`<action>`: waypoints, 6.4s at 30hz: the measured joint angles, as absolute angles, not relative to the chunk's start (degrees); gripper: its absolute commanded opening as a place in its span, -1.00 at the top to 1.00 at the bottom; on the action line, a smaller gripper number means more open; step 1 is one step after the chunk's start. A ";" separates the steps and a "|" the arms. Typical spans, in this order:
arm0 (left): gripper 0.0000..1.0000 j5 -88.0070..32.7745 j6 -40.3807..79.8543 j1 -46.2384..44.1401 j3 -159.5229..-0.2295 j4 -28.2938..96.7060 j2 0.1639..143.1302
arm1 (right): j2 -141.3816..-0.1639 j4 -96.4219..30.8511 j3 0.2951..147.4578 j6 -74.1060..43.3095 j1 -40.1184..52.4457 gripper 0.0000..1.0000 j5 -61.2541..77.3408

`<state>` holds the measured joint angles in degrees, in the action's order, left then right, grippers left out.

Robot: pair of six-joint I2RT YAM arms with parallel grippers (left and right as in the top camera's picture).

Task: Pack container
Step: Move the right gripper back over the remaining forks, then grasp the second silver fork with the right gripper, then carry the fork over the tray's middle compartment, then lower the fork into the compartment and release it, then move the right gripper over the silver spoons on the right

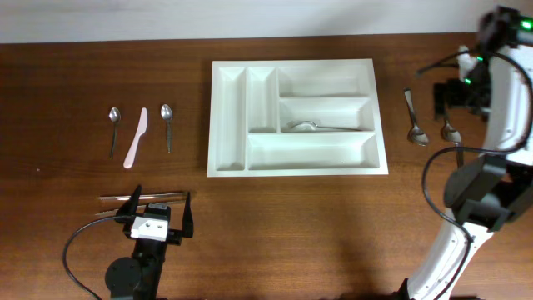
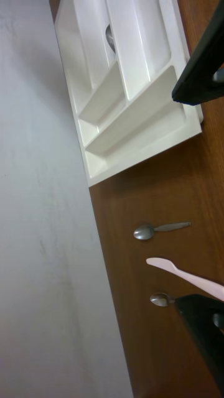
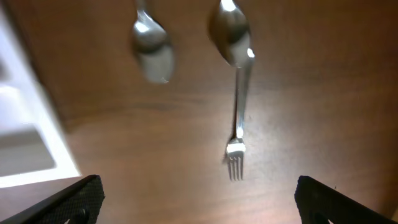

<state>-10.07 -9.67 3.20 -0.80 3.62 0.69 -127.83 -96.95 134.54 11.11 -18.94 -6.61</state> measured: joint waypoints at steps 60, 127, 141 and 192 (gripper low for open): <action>-0.98 -10.07 -9.67 3.20 -0.80 3.62 0.69 | -126.15 -62.76 92.79 23.75 -32.82 -0.91 -4.23; -0.99 -10.07 -9.67 3.20 -0.80 3.62 0.69 | -126.96 -82.98 135.70 -61.28 -16.40 0.85 13.65; -0.98 -10.07 -9.67 3.20 -0.80 3.62 0.69 | -127.09 -81.84 135.70 -88.58 4.58 0.85 3.46; -0.98 -10.07 -9.67 3.20 -0.80 3.60 0.69 | -137.86 -81.47 139.17 2.63 -5.67 -0.97 -9.69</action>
